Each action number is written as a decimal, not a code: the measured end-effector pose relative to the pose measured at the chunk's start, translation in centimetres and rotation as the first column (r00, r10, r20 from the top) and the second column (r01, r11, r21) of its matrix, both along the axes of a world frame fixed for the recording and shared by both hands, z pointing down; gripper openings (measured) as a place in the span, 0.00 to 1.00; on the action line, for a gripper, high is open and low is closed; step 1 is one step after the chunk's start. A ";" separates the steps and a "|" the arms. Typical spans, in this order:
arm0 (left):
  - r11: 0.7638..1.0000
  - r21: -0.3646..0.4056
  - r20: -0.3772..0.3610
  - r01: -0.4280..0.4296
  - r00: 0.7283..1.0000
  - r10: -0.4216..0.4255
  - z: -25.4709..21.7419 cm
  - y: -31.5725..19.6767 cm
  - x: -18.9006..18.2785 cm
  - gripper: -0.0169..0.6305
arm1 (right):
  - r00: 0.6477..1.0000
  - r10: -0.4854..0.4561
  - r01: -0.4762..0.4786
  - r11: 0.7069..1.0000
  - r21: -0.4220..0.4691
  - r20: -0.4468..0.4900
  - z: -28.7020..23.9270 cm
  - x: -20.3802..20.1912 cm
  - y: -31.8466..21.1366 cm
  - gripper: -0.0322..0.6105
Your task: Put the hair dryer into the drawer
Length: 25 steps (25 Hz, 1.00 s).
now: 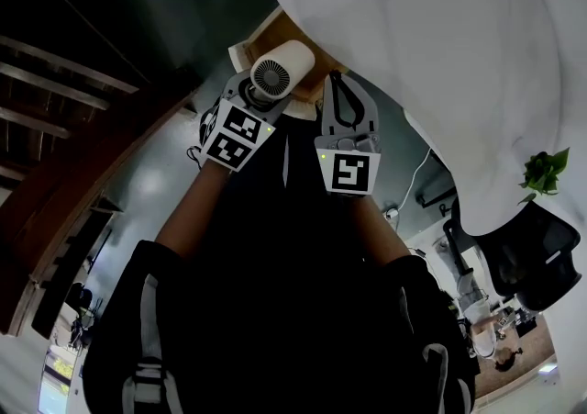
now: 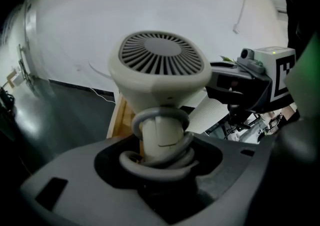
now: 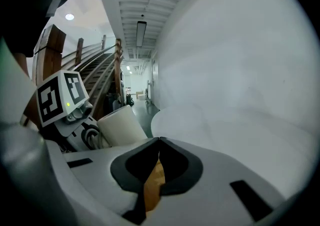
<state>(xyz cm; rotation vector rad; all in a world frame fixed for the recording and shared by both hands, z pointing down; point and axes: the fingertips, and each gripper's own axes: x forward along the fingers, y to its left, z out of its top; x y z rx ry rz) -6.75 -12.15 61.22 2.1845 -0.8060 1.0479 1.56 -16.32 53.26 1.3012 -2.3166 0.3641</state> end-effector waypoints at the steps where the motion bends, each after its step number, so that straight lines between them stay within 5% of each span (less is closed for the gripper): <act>1: 1.000 -0.026 0.011 -0.009 1.000 0.009 0.4 0.2 0.1 0.41 | 1.000 0.000 0.000 1.000 -0.001 -0.001 0.1 0.0 0.0 0.09; 11: 0.976 -0.195 0.151 -0.101 0.980 0.132 3.3 1.1 0.2 0.41 | 1.000 0.012 -0.012 0.999 -0.030 -0.005 1.5 0.9 0.2 0.09; 25: 0.885 -0.438 0.213 -0.160 0.938 0.275 6.3 2.0 1.5 0.42 | 1.000 0.003 -0.005 0.996 -0.085 -0.020 4.3 1.7 1.3 0.09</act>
